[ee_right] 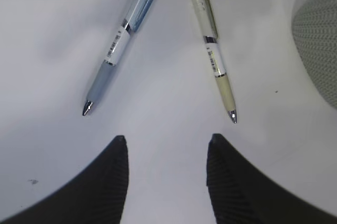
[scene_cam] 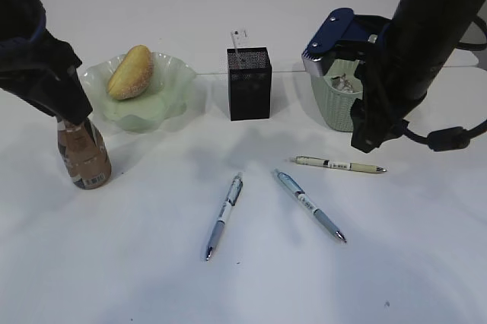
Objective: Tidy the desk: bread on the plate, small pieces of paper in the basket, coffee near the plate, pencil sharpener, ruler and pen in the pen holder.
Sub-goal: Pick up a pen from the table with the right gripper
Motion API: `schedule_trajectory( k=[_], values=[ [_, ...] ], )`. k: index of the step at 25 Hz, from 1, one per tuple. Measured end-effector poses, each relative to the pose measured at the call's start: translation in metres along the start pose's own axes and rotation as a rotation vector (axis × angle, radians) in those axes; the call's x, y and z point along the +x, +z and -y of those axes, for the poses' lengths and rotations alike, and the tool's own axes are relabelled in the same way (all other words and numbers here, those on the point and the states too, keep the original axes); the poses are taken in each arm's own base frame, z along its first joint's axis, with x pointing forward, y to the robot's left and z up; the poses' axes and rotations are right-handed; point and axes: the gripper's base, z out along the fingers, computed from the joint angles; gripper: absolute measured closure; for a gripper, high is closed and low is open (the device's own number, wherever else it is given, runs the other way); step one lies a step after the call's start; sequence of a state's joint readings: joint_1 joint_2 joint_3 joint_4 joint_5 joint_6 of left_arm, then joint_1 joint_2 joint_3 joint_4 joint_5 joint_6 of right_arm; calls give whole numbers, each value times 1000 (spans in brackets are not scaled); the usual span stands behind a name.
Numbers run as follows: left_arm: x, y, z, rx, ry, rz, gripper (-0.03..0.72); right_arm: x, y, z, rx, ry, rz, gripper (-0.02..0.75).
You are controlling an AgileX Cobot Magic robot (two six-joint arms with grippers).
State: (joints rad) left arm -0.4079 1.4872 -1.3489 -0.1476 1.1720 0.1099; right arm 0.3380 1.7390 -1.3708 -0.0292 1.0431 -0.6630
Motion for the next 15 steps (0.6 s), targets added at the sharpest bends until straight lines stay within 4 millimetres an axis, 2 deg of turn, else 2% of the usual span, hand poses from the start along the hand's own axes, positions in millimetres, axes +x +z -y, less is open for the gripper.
schedule_trajectory(
  k=[10,15],
  values=[
    [0,0,0,2,-1,-2,420,-7,0,-1,-12,-3,77,351],
    [-1,0,0,3,-1,9,420,-10,4,-3,-33,-176,95,351]
  ],
)
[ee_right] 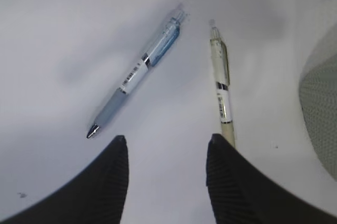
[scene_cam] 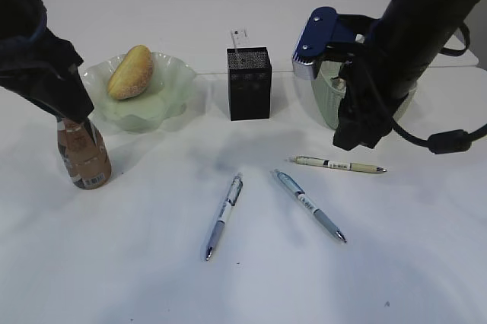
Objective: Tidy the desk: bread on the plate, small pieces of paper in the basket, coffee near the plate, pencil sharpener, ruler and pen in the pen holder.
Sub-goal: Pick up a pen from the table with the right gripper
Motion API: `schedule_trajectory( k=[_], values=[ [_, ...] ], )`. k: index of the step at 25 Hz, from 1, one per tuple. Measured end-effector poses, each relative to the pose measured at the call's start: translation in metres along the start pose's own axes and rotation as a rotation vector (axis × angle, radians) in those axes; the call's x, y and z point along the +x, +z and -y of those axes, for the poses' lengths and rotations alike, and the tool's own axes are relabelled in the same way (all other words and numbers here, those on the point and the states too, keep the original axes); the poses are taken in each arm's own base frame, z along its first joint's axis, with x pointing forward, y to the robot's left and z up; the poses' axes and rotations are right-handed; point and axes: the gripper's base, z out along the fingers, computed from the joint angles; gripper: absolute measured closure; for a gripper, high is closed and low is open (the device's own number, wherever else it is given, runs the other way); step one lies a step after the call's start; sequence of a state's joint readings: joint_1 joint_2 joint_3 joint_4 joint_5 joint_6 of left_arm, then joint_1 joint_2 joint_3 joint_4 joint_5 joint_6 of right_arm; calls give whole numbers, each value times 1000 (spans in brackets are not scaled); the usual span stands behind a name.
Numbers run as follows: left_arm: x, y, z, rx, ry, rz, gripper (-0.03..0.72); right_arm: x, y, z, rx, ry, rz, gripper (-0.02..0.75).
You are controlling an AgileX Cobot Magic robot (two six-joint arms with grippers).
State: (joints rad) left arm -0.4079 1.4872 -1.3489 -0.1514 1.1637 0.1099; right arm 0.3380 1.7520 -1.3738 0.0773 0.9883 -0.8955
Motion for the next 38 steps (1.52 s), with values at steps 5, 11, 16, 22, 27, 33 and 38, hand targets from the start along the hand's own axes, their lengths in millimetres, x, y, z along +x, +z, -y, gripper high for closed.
schedule_trajectory(
  k=[5,11,16,22,27,33,38],
  values=[
    [0,0,0,0,0,2,420,-2,15,2,-33,-60,-6,351],
    [0,0,0,0,0,4,420,-10,47,18,-63,-91,-19,351],
    [0,0,-2,-21,9,1,420,0,61,39,-66,-37,-13,351],
    [2,-1,-22,-83,-21,-1,420,16,72,52,-70,-12,-23,351],
    [11,1,-59,-121,-144,-5,420,18,92,54,-83,-11,-32,351],
    [12,11,-70,-98,-202,-30,420,17,114,62,-98,-4,-44,351],
    [10,16,-71,-93,-206,-31,420,20,121,72,-96,30,-27,351]
  ],
)
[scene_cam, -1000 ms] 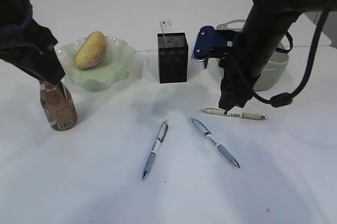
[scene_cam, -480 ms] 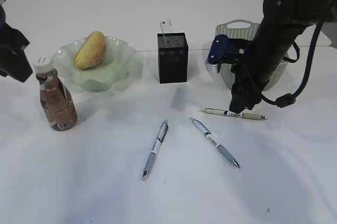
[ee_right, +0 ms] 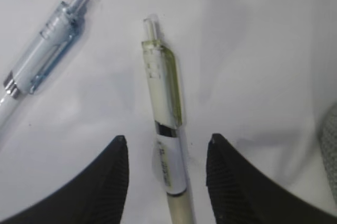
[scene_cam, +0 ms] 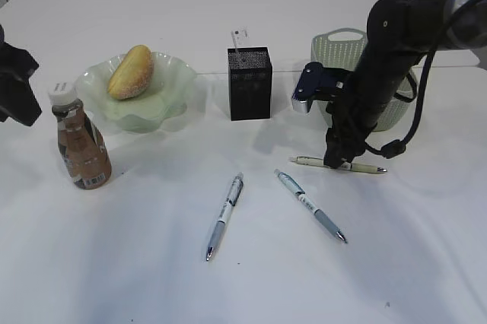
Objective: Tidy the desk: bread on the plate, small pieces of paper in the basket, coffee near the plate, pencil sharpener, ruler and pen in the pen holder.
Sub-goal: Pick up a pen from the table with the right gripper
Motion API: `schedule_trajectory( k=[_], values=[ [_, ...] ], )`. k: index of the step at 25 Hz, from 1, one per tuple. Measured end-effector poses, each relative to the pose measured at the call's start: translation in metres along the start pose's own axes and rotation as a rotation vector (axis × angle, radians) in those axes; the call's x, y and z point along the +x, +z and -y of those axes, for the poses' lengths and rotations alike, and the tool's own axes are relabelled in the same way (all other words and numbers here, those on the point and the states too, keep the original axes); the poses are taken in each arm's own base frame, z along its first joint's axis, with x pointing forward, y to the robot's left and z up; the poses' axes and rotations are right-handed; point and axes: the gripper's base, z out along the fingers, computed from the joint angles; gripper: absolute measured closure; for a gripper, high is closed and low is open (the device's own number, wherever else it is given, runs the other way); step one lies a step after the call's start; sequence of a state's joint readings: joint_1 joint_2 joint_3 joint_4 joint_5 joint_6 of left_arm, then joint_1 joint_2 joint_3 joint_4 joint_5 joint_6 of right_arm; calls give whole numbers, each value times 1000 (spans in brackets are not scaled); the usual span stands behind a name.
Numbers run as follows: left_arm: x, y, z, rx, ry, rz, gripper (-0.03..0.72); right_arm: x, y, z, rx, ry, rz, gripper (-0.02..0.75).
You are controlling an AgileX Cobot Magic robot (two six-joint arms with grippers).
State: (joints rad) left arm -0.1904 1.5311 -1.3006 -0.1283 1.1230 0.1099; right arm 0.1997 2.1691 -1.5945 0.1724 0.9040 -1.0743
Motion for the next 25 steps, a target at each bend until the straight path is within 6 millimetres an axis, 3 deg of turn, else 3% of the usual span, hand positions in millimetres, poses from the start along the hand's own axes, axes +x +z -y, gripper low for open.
schedule_trajectory(
  k=[17,25],
  values=[
    [-4,2,1,13,-10,34,420,5,14,7,-6,7,-3,352],
    [-4,2,1,15,-11,34,421,5,20,7,-15,13,-4,427]
  ],
)
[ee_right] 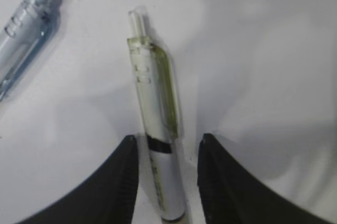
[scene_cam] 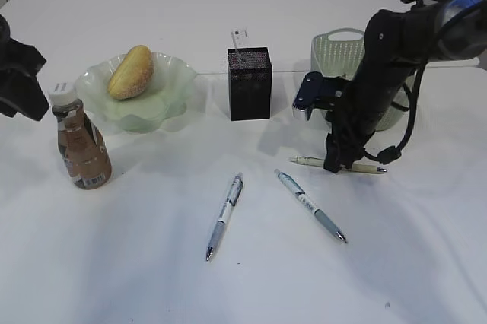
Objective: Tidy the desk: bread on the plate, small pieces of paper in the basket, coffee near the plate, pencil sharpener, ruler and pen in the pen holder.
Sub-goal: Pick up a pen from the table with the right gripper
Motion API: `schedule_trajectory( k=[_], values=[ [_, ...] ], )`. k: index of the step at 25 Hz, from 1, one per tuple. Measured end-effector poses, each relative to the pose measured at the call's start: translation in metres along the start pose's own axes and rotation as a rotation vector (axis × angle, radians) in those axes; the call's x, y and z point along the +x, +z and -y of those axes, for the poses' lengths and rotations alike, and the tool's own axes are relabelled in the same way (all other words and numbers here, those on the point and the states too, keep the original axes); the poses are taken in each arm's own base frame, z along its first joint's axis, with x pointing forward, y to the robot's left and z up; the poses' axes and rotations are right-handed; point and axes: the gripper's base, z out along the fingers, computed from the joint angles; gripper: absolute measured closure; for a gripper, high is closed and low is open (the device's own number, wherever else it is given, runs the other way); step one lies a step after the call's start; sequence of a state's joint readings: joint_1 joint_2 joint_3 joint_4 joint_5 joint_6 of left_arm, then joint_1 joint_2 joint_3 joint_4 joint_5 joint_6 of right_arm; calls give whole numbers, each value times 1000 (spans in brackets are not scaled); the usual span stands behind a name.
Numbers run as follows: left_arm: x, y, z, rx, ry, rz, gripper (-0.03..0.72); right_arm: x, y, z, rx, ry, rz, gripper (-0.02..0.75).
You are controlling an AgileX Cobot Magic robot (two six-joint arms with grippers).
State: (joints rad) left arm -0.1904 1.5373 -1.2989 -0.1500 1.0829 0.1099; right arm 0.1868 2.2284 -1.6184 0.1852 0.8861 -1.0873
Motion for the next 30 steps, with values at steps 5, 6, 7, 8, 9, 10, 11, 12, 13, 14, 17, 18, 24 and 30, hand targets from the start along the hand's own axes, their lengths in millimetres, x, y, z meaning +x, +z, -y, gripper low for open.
schedule_trajectory(
  k=[5,6,7,8,9,10,11,12,13,14,17,18,24,30],
  values=[
    [0,0,0,4,-2,0,420,0,6,0,-14,7,1,437],
    [0,0,0,4,-2,0,420,0,6,0,-15,10,5,438],
    [0,0,0,4,-2,0,421,0,6,0,-16,11,7,440],
    [0,0,0,4,-2,0,420,0,6,0,-16,11,7,443],
    [0,0,0,4,-2,0,420,-1,6,0,-17,13,8,452],
    [0,0,0,4,-2,0,420,-1,6,0,-18,15,11,477],
    [0,0,0,4,-2,0,420,-1,6,0,-20,15,10,496],
    [0,0,0,4,-2,0,420,-1,6,0,-20,15,10,505],
    [0,0,0,4,-2,0,421,-1,7,-1,-24,17,9,538],
    [0,0,0,4,-2,0,421,-1,7,-1,-25,17,8,559],
    [0,0,0,4,-2,0,421,-1,7,-1,-28,12,8,606],
    [0,0,0,4,-2,0,421,0,7,-1,-32,1,6,622],
    [0,0,1,8,-4,1,421,0,6,-2,-39,-7,3,645],
    [0,0,1,11,-6,1,421,-1,6,-2,-45,-1,9,645]
  ],
)
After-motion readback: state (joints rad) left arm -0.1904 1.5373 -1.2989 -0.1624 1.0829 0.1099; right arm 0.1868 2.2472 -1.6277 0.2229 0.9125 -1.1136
